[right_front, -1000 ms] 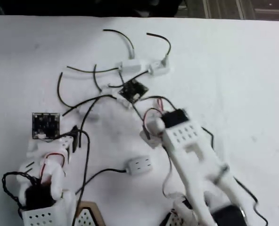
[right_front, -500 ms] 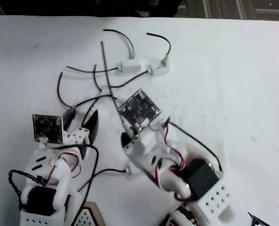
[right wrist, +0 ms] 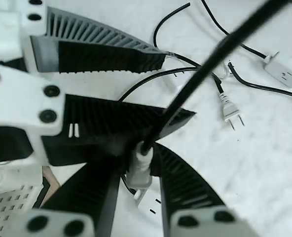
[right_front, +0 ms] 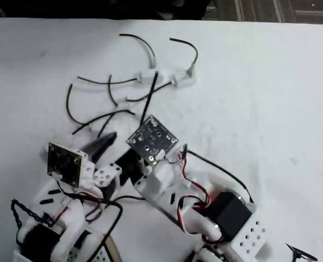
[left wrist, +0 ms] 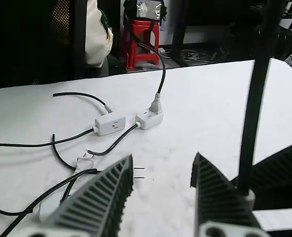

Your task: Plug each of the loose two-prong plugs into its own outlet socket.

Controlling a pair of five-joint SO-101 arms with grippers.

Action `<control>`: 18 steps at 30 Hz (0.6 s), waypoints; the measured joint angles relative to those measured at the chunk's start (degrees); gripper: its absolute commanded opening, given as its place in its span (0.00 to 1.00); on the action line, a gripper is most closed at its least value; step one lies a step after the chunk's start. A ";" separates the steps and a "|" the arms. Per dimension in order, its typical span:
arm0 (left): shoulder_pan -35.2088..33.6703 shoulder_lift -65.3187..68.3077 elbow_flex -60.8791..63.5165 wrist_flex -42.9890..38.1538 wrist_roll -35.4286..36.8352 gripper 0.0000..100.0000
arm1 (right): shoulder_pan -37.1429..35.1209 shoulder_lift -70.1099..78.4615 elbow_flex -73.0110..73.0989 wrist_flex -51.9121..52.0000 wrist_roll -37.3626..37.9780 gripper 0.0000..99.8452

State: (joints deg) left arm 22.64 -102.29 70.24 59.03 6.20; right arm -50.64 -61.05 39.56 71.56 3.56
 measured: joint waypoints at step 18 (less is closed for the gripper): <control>-29.01 0.00 -2.99 4.22 -3.43 0.21 | 6.42 -0.35 14.33 -0.35 0.00 0.02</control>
State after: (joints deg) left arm -6.37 -102.29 67.25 63.25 2.77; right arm -44.22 -61.41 53.89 71.21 3.56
